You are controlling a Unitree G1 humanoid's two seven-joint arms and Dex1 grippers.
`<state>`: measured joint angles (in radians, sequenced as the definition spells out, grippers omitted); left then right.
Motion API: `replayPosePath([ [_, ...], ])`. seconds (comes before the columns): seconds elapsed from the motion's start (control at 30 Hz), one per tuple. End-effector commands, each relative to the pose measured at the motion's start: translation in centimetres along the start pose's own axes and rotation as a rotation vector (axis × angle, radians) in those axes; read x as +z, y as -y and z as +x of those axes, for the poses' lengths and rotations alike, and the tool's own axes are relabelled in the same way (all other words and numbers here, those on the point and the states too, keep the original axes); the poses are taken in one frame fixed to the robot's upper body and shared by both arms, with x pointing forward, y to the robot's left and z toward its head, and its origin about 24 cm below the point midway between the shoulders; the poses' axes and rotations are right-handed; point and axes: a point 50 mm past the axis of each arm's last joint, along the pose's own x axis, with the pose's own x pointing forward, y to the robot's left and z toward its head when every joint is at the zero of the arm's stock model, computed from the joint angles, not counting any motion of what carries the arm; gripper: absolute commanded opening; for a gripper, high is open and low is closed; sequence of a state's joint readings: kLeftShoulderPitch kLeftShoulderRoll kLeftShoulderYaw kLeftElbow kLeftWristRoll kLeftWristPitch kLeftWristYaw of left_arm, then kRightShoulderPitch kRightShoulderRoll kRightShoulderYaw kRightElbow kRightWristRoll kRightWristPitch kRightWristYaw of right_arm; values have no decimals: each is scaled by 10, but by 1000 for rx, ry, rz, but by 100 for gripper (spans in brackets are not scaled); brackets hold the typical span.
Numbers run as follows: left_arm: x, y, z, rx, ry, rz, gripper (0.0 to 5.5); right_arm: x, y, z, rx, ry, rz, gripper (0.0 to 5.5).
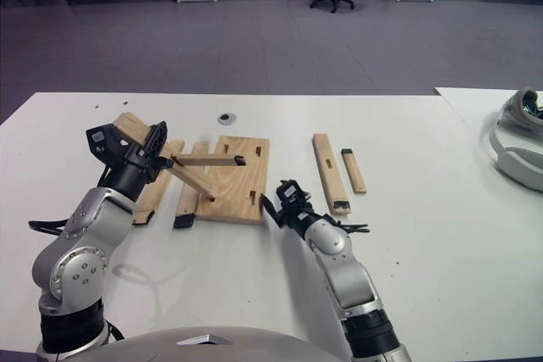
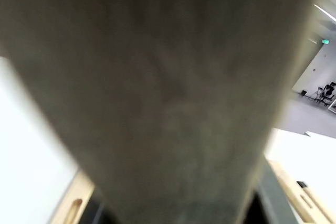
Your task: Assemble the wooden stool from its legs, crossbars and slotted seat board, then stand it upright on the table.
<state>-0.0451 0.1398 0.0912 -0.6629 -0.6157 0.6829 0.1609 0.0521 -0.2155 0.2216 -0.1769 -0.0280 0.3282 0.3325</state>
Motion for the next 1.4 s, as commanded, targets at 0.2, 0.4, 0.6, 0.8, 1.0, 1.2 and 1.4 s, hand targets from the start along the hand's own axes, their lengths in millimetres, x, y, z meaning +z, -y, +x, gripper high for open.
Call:
replayPosePath([
  [0.2,-13,-11,-7,73,-116,84,102,6,14,1,-86,31,-31,308],
  [0.4,12,-5,-1,42,-70,-9,102,6,15,3,-104,41,-20,308],
  [0.6,1,-13,-3,73,-138,29,101,5,15,6,-110,42,-21,308],
  [0.8,-20,-17,-4,104,-179,98,101,5,12,9,-103,43,-30,308],
  [1.0,-23,-4,5,37,-211,240,102,6,9,10,-100,41,-53,308],
  [1.2,-22,-9,12,102,-175,190,102,7,8,10,-102,46,-63,308],
  [1.4,-16,-19,16,98,-156,148,101,7,7,10,-103,49,-58,308],
])
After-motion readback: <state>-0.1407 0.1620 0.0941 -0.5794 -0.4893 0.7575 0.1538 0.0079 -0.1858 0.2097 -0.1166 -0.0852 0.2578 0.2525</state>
